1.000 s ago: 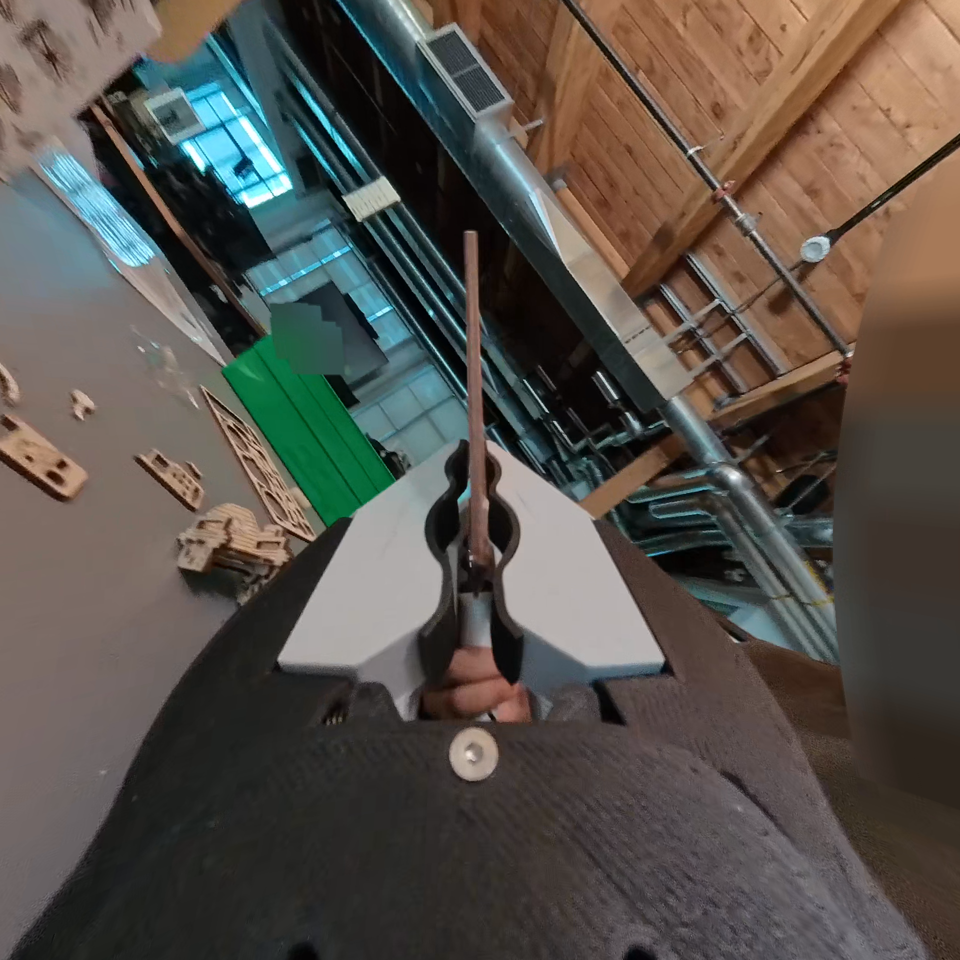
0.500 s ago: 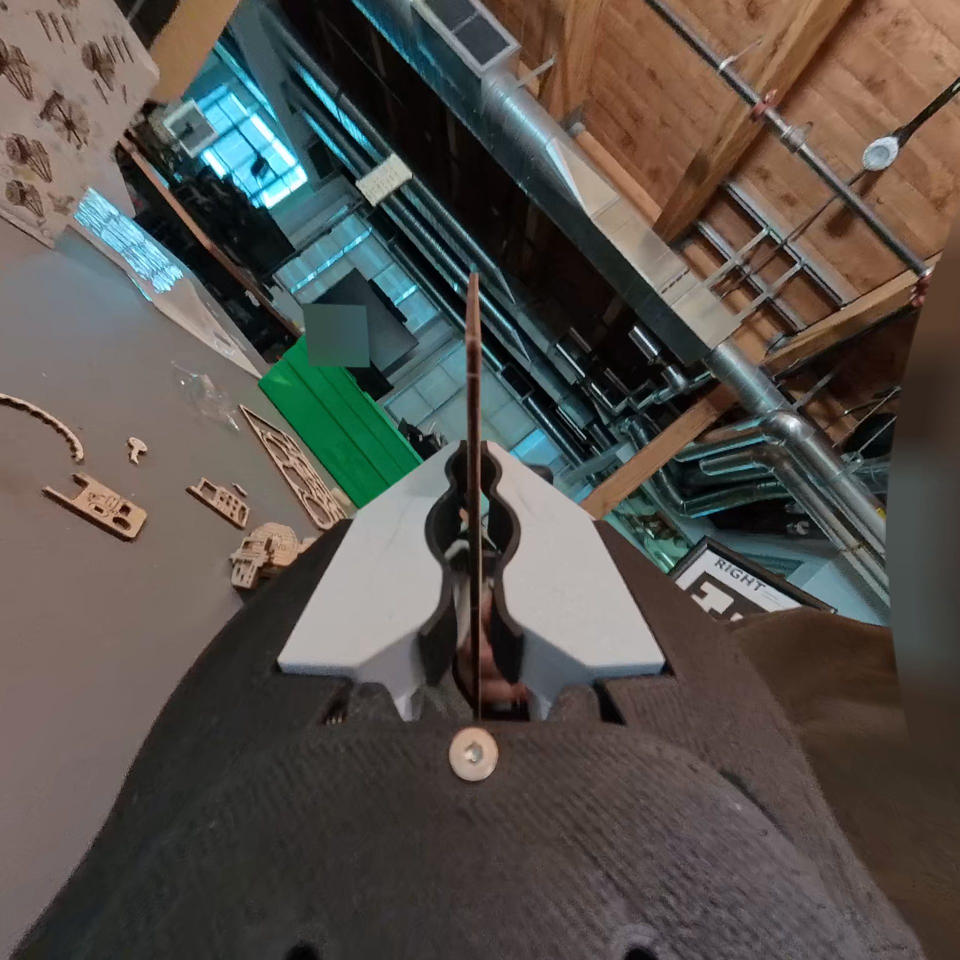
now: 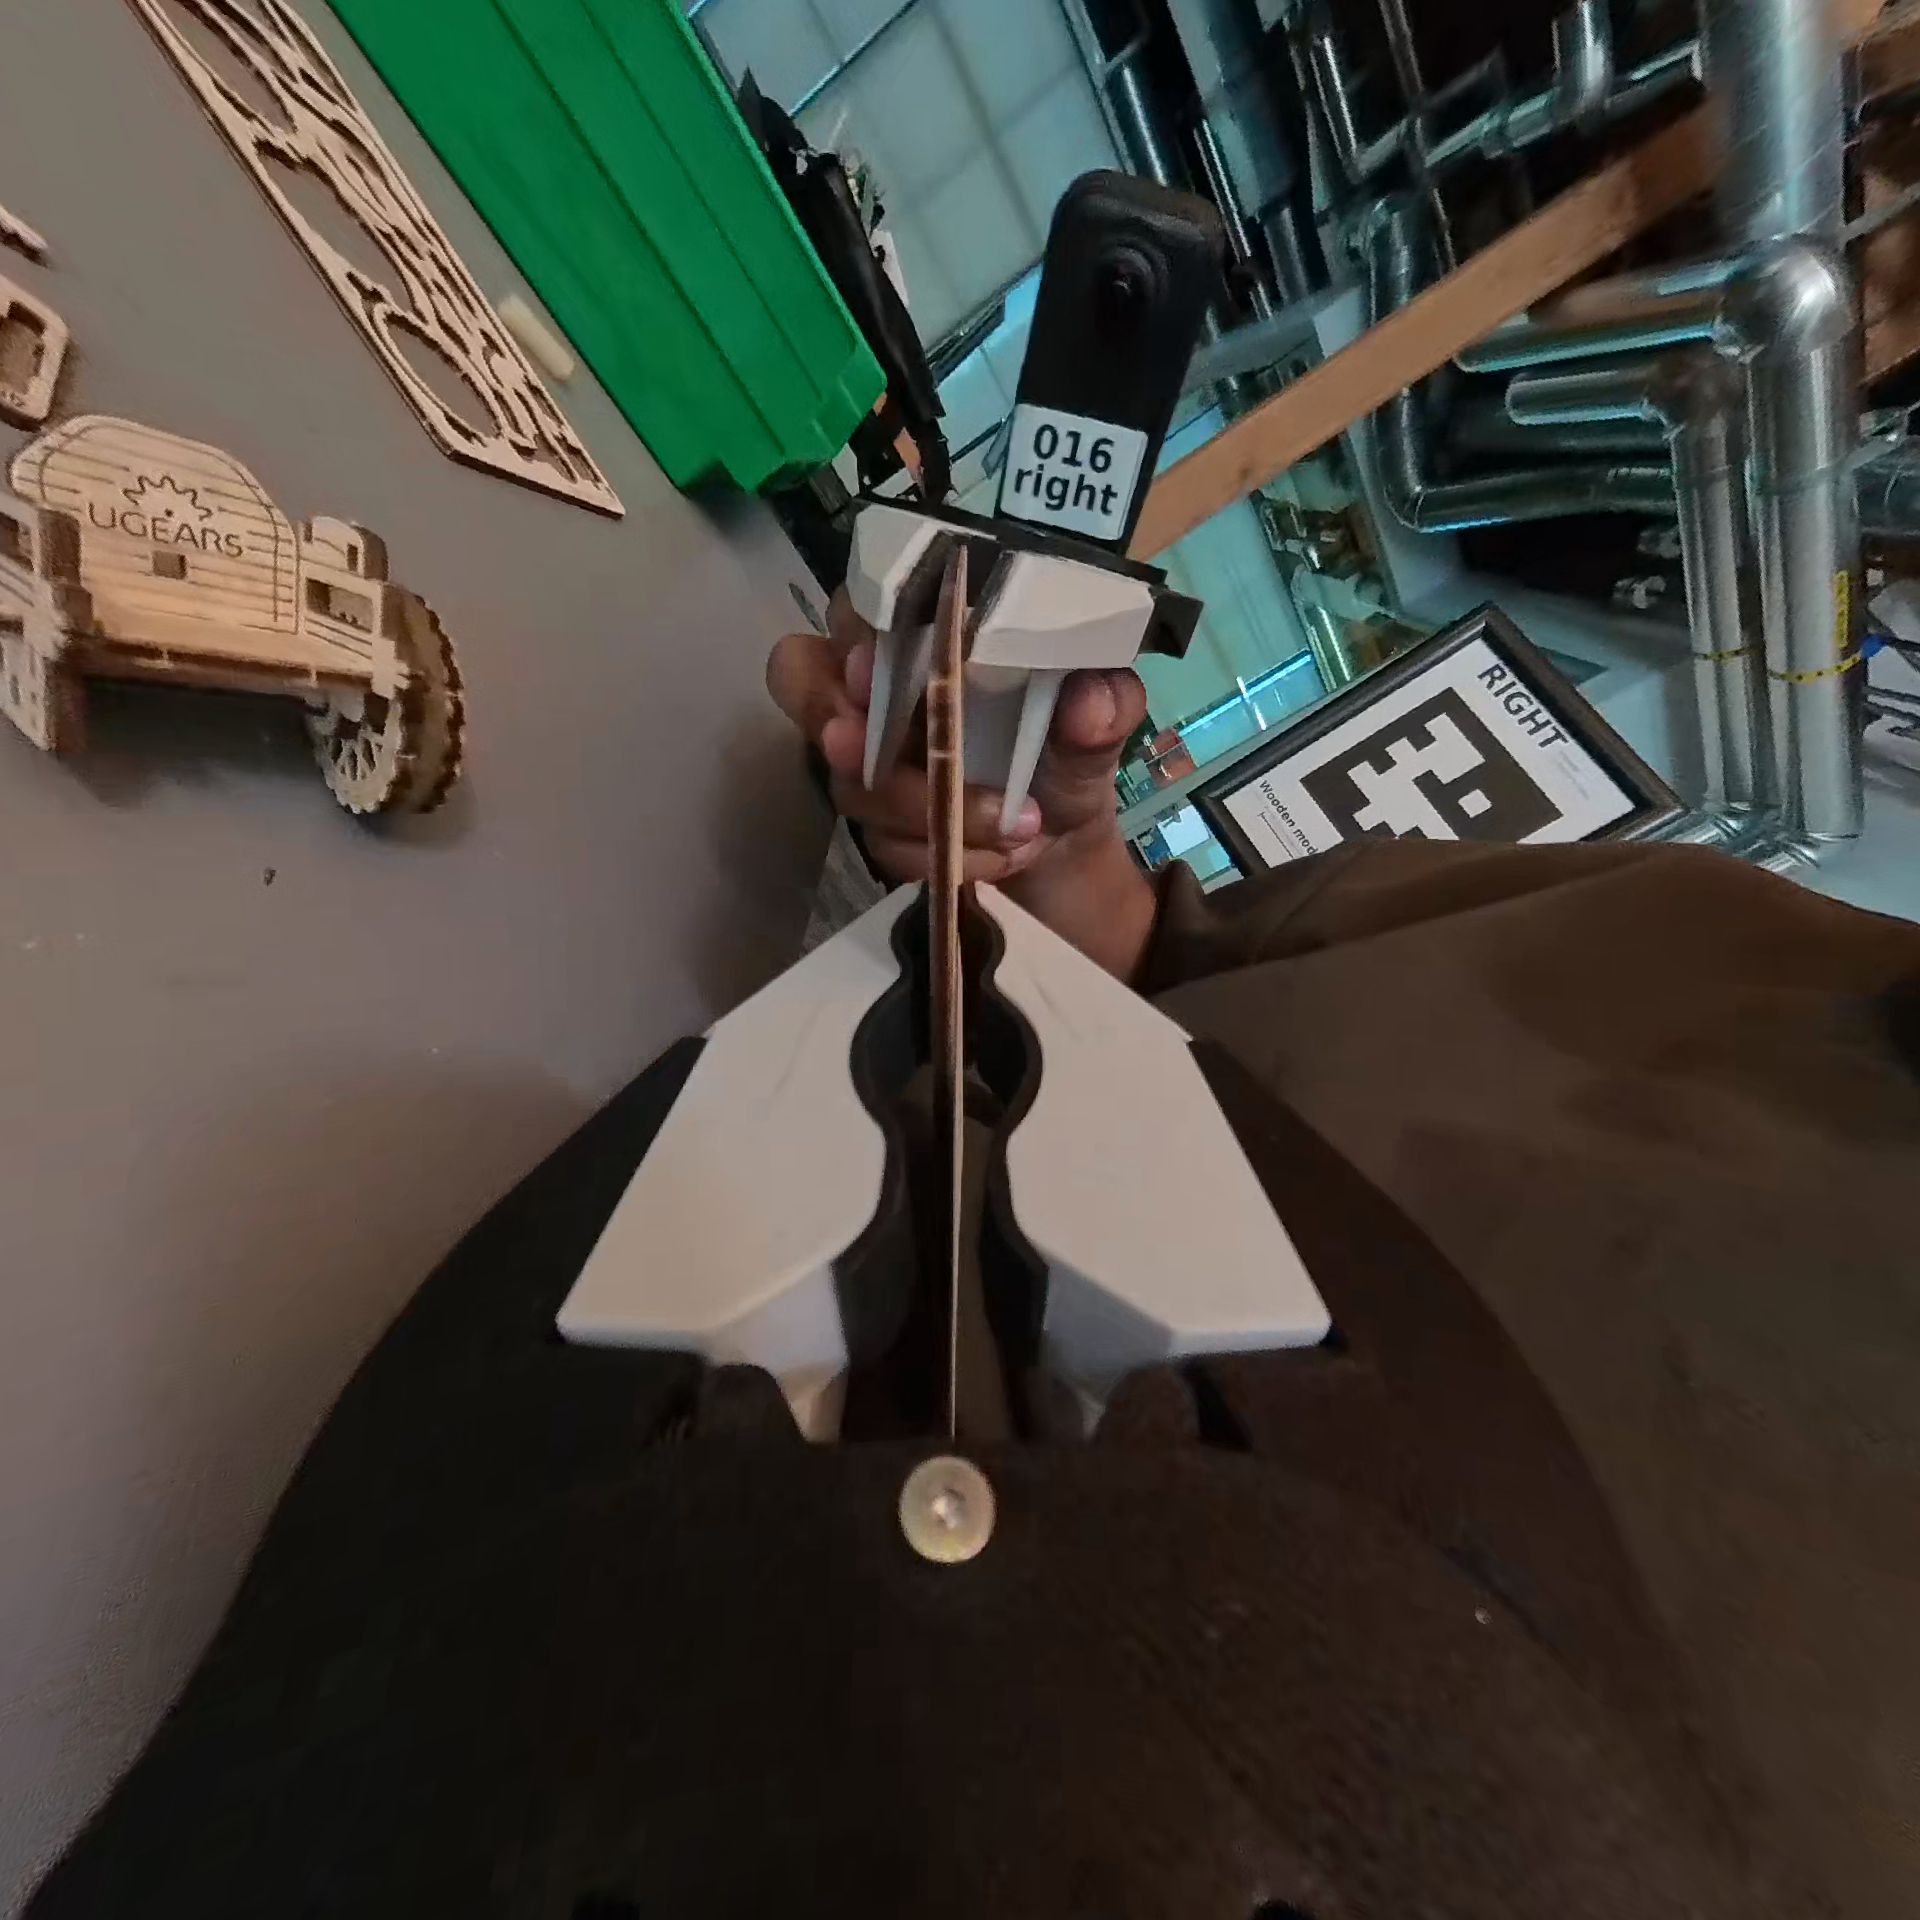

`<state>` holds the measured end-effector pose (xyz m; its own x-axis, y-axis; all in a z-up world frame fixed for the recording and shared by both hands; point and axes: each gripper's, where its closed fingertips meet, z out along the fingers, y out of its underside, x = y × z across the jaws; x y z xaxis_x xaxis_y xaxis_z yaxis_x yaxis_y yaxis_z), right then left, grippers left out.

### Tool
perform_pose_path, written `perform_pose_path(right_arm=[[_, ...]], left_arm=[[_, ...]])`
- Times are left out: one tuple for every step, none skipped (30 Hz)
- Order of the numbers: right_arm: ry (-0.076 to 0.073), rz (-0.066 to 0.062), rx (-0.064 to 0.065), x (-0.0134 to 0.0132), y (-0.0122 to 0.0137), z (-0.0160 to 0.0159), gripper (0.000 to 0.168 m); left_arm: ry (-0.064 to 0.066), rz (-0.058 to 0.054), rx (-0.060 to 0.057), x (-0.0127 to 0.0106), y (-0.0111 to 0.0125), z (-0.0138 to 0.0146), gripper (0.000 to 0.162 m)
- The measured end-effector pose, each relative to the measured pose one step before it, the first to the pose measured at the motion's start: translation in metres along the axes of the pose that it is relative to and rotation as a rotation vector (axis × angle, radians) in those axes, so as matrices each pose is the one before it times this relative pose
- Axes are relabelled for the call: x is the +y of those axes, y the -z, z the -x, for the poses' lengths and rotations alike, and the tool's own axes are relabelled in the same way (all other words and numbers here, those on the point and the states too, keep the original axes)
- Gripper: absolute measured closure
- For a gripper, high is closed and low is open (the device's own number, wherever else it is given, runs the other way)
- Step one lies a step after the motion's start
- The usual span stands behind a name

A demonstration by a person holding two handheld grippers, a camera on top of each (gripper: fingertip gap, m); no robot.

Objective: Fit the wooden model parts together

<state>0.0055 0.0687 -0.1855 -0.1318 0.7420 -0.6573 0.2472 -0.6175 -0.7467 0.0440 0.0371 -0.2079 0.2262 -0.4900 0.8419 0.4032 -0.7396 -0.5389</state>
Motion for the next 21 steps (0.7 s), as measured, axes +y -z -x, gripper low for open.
perform_pose_path(right_arm=[[-0.0305,0.0003,-0.0202,-0.00054,0.00054,0.00097,0.162],[-0.0354,0.0009,-0.0293,-0.00053,0.00044,0.00216,0.164],[-0.0352,-0.0033,-0.0325,-0.00077,0.00026,0.00269,0.166],[-0.0319,-0.0029,-0.0254,-0.00022,-0.00005,0.00169,0.166],[-0.024,0.0047,-0.0118,0.00133,-0.0007,-0.00012,0.167],[-0.0109,0.0114,0.0045,0.00275,-0.00127,-0.00209,0.167],[0.0017,0.0199,0.0091,0.00453,-0.00225,-0.00216,0.167],[0.0044,0.0262,0.0092,0.00548,-0.00288,-0.00163,0.167],[0.0046,0.0222,0.0132,0.00467,-0.00282,-0.00177,0.167],[0.0063,0.0118,0.0267,0.00263,-0.00172,-0.00381,0.165],[0.012,0.0102,0.0245,0.00155,-0.00053,-0.00394,0.161],[0.0133,0.0071,0.0081,0.00043,0.00051,-0.00134,0.159],[0.0121,0.0007,0.011,-0.00101,0.00152,-0.00109,0.158],[0.0178,-0.0029,0.0164,-0.00201,0.00214,-0.00153,0.154],[0.0241,0.0026,0.0225,-0.00128,0.0026,-0.00218,0.152],[0.0271,0.0162,0.0278,0.00106,0.00268,-0.00316,0.15],[0.024,0.0338,0.0288,0.00446,0.00219,-0.00371,0.147],[0.0092,0.0506,0.019,0.00812,0.00177,-0.00274,0.142],[-0.0141,0.0579,-0.009,0.01012,0.00098,0.00037,0.14],[-0.025,0.0487,-0.0367,0.00924,0.00009,0.00356,0.135],[-0.0254,0.0188,-0.0363,0.00468,-0.00066,0.00296,0.134]], left_arm=[[-0.0109,0.002,-0.0042,-0.00043,0.00033,0.00026,0.162],[-0.02,0.0026,-0.0132,-0.0003,0.00048,0.00115,0.162],[-0.0268,-0.008,-0.0291,-0.00162,0.00077,0.00293,0.162],[-0.0264,-0.017,-0.0294,-0.00269,0.00116,0.00267,0.16],[-0.0213,-0.0188,-0.0217,-0.00324,0.00124,0.0016,0.156],[-0.0145,-0.0236,-0.0064,-0.00386,0.00147,-0.00041,0.153],[-0.0027,-0.0226,-0.0045,-0.00361,0.0011,0.00005,0.148],[0.0158,-0.0149,-0.0177,-0.00213,0.00067,0.003,0.147],[0.0191,0.0077,-0.0191,0.00122,0.00029,0.00416,0.154],[0.0155,0.0147,0.0005,0.00205,-0.00007,0.00143,0.16],[0.0167,0.0139,0.0015,0.00172,-0.00029,0.00032,0.162],[0.0027,0.0072,-0.0006,0.00113,-0.0002,0.00027,0.162],[-0.0034,0.0084,-0.0065,0.00144,-0.00018,0.00103,0.162],[-0.0005,0.0124,-0.0036,0.00184,-0.00049,0.00073,0.162],[0.0029,0.0102,0.0039,0.00138,-0.0004,-0.00019,0.162],[0.0056,0.0015,0.0035,0.00024,-0.00007,-0.00018,0.162],[0.005,-0.0014,-0.0015,-0.00015,0.00038,0.00073,0.162],[0.0043,-0.0004,0.0005,-0.00009,0.00039,0.00054,0.162],[0.0061,-0.0014,0.0048,-0.00033,0.00049,-0.00011,0.162],[0.0044,-0.0007,0.0069,-0.00032,0.00034,-0.00048,0.162],[0.0027,0.0061,0.0037,0.0008,-0.00032,-0.00013,0.162]])
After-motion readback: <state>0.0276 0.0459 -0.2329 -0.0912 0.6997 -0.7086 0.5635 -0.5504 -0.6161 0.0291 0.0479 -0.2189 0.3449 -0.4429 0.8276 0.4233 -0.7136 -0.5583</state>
